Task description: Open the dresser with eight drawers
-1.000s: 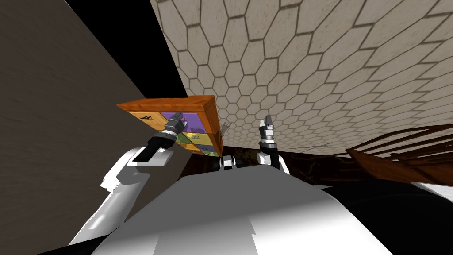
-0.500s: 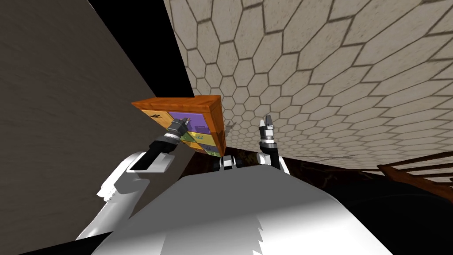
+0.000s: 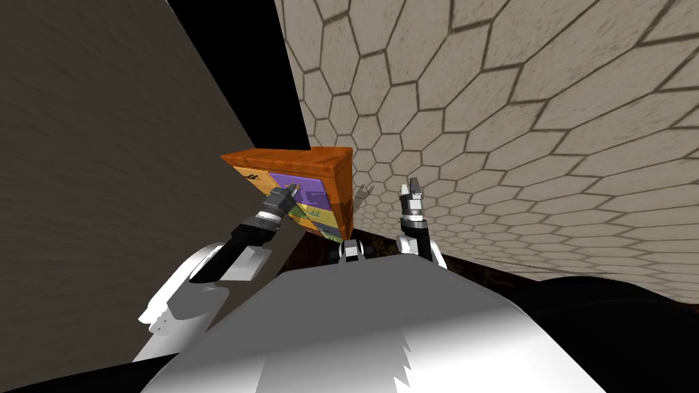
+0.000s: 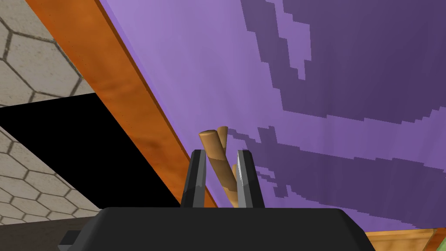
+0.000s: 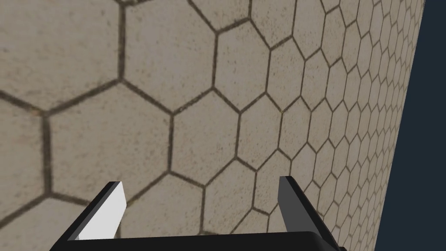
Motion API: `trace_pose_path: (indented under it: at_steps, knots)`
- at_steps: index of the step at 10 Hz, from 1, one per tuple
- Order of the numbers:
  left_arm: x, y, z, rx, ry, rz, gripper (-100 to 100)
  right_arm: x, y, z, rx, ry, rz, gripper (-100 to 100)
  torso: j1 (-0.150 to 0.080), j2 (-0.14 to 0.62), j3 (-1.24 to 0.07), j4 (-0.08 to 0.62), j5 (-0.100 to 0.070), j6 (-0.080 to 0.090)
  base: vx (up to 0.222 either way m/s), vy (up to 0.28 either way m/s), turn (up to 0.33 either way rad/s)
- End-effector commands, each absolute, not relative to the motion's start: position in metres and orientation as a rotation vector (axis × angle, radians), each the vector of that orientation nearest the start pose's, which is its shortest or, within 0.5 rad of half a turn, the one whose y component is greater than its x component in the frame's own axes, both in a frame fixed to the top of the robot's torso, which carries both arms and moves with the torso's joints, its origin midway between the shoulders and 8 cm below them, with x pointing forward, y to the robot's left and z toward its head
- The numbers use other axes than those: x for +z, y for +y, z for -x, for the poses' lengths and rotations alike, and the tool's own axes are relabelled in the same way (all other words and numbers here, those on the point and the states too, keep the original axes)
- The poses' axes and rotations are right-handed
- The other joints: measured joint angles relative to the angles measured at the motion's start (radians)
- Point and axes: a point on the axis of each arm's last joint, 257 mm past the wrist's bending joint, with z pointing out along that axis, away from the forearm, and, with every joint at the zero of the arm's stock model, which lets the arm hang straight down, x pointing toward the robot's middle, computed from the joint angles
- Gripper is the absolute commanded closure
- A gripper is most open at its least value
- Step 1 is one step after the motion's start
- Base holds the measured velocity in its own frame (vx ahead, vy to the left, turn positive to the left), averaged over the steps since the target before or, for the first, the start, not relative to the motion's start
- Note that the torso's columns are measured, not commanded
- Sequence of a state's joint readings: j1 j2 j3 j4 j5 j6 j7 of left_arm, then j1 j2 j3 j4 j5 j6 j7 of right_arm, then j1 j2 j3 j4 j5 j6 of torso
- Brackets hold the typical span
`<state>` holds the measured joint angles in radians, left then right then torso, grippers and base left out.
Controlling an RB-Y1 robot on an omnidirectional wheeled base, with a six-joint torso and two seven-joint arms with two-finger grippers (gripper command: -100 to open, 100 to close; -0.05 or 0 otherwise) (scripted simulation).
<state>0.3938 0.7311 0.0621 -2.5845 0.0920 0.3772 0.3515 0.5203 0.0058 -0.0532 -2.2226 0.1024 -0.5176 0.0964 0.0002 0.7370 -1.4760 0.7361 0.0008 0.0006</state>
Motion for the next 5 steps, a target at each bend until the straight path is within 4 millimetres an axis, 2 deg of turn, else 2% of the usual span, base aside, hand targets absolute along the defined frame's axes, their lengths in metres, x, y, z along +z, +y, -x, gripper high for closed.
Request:
trace_pose_path:
  at_steps: [1, 5]
  knots:
    - [0.003, 0.238, -0.403, -1.242, 1.382, 0.756, 100, -0.005, -0.290, -0.349, 1.078, 0.730, -0.597, 0, 0.001, 0.001, 0.000, 0.001, 0.000, 0.000, -0.105, 0.029, -0.091]
    - [0.011, 0.254, -0.417, -1.231, 1.375, 0.766, 100, -0.005, -0.290, -0.349, 1.078, 0.730, -0.597, 0, -0.003, 0.007, 0.004, 0.004, -0.002, 0.001, -0.202, 0.029, -0.069]
